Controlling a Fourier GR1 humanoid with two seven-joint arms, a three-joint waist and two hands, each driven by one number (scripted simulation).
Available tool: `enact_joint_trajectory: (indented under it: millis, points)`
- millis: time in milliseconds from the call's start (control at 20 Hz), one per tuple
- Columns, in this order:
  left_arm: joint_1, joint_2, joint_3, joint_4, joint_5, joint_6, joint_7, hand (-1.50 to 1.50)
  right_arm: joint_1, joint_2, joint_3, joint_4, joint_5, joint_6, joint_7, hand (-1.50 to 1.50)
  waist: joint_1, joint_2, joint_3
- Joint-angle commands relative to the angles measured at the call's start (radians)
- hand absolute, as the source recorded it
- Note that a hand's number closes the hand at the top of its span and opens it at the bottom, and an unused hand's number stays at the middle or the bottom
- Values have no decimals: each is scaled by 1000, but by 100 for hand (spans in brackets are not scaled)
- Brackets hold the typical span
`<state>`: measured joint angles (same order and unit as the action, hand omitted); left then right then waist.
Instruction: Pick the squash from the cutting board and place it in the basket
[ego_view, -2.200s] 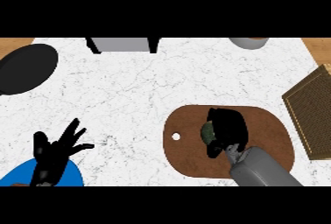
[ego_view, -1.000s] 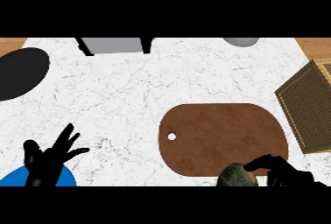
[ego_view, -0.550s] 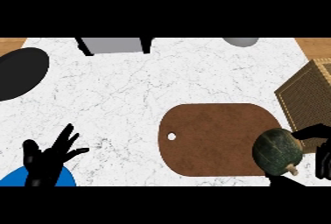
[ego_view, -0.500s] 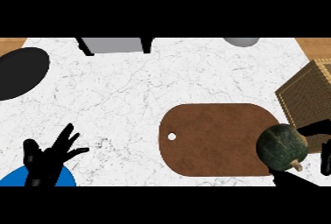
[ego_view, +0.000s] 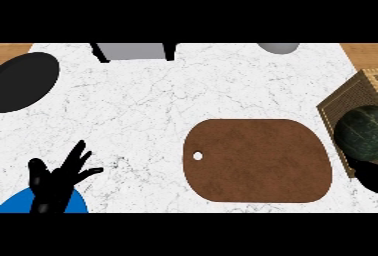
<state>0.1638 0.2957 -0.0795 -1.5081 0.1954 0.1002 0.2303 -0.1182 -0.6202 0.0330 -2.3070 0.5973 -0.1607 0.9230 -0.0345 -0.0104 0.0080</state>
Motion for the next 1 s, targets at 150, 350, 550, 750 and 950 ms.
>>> enact_joint_trajectory:
  millis: [150, 350, 550, 750, 950]
  points:
    - [5, -19, -25, 87, -22, -3, 17, 0, -68, -109, -342, 110, -481, 149, -111, 150, 9, 9, -6]
    - [2, -5, -6, 116, -16, -31, -12, 0, -98, -142, -463, 328, -603, 228, -257, 150, 25, 12, -7]
    - [-36, -36, -46, 98, -63, 12, 41, 0, -99, -83, -461, 444, -615, 226, -307, 150, 35, 14, -7]
    - [-13, -5, 1, 109, -43, -18, -5, 0, -45, -62, -576, 624, -695, 291, -512, 150, 33, 14, -6]
    - [-7, -29, -17, 85, -36, -23, 35, 0, -97, -99, -593, 757, -713, 339, -570, 150, 41, 13, -7]
